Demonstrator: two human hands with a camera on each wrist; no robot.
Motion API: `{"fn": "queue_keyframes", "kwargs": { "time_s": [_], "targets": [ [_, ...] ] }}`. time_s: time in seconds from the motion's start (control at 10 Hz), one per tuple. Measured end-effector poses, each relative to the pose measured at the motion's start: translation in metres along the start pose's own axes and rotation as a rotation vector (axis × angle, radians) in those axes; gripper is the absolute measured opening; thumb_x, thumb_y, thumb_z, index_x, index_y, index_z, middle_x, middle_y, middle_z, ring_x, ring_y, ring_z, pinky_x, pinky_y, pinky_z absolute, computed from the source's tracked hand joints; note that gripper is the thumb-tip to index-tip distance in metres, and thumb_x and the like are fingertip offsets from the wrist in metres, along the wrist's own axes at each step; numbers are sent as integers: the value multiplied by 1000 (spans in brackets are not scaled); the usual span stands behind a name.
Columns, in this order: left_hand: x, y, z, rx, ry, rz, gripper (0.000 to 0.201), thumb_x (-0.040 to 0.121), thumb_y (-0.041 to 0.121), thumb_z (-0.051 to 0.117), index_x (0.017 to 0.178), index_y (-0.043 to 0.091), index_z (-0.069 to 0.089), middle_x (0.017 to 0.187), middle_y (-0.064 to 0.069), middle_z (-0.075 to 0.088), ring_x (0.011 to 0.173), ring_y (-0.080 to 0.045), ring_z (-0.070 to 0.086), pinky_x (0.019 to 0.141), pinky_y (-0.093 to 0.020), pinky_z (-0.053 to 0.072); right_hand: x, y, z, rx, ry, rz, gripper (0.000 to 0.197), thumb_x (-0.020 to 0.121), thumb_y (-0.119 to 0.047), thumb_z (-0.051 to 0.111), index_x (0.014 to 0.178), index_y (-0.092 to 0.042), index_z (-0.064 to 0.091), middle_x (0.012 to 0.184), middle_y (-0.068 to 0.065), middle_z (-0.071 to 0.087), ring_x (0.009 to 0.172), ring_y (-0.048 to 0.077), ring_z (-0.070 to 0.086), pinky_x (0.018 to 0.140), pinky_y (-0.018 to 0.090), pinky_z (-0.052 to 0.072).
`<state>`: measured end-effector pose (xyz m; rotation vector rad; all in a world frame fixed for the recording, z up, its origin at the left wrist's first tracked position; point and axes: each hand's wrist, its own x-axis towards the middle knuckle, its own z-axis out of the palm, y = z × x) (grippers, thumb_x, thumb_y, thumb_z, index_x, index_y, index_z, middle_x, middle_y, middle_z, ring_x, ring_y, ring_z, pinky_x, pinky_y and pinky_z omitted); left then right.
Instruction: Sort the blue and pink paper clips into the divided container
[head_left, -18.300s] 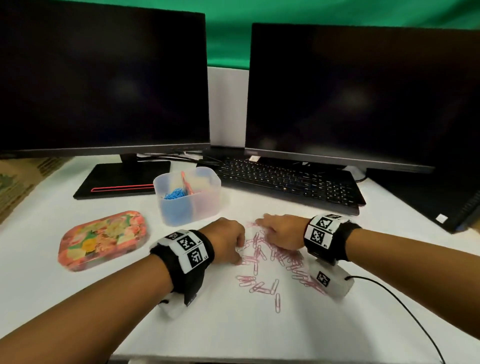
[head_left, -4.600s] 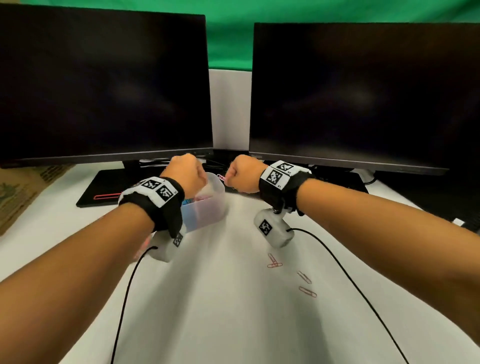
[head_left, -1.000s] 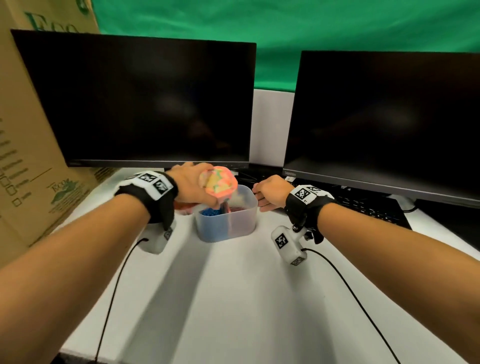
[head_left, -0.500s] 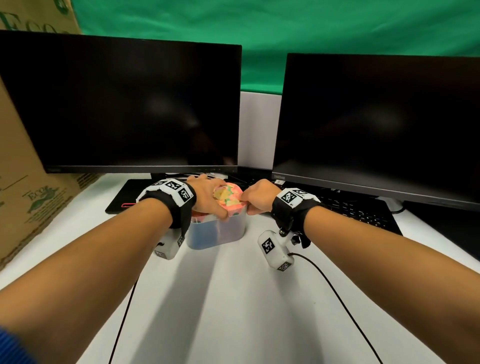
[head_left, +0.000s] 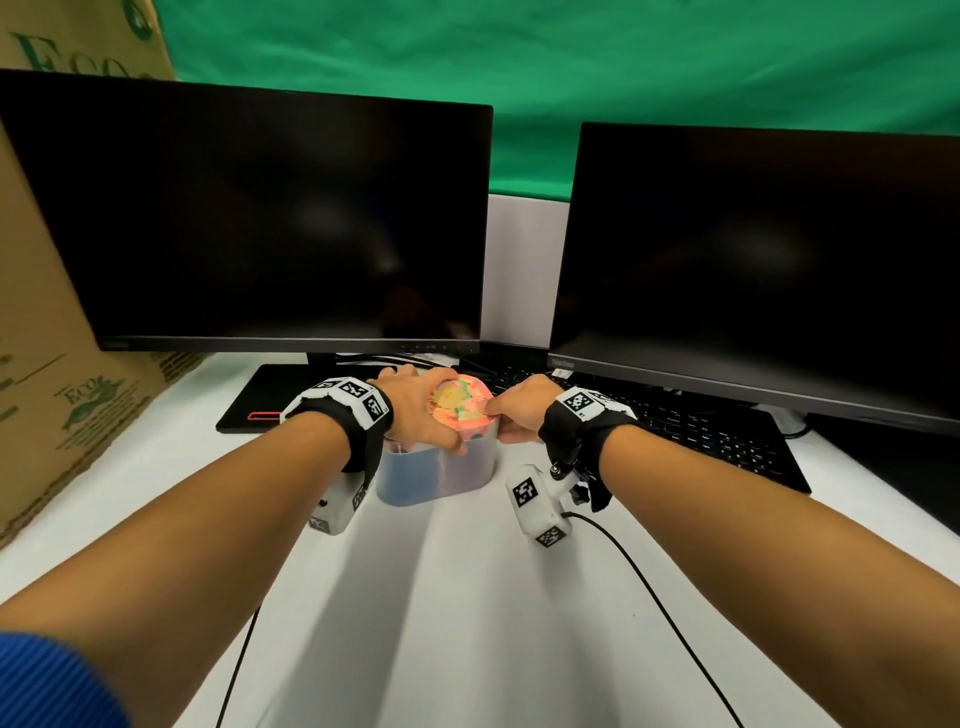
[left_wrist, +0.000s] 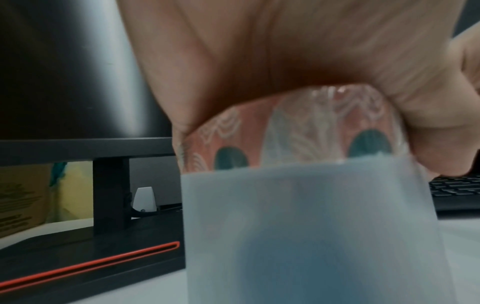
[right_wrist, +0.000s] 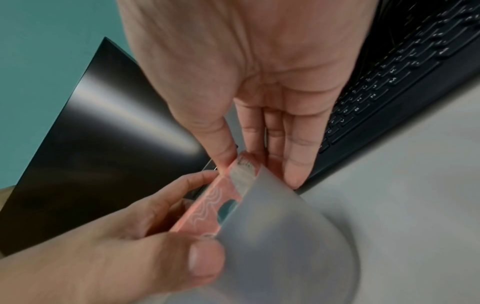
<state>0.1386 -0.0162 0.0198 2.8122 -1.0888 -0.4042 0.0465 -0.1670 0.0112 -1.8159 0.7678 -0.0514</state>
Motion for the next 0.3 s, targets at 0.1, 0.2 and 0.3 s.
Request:
{"fn": "queue_keyframes", "kwargs": {
  "time_s": [0.1,0.2,0.3],
  "targets": [
    [-3,2,0,27,-25,-12,114,47,80,67,144,53,14,124,-1,40,127,-30,35,101,-45,40,-7,0,1,-21,10,1,27,88,-14,67,109,4,65,77,9,63,64,17,62,56,26,56],
    [-10,8,2,58,116,22,113,52,84,61,148,47,15,145,-4,31,139,-31,24,114,-49,24,-10,8,-2,-260,41,-94,35,91,-36,60,103,-4,69,85,8,64,73,20,61,75,34,58],
    [-25,9,8,-10,413,123,86,68,74,60,143,38,37,145,0,36,139,-26,30,116,-46,22,-24,31,-13,-619,124,-288,38,92,-50,50,100,-20,71,98,4,69,91,24,63,73,29,51]
  ]
}}
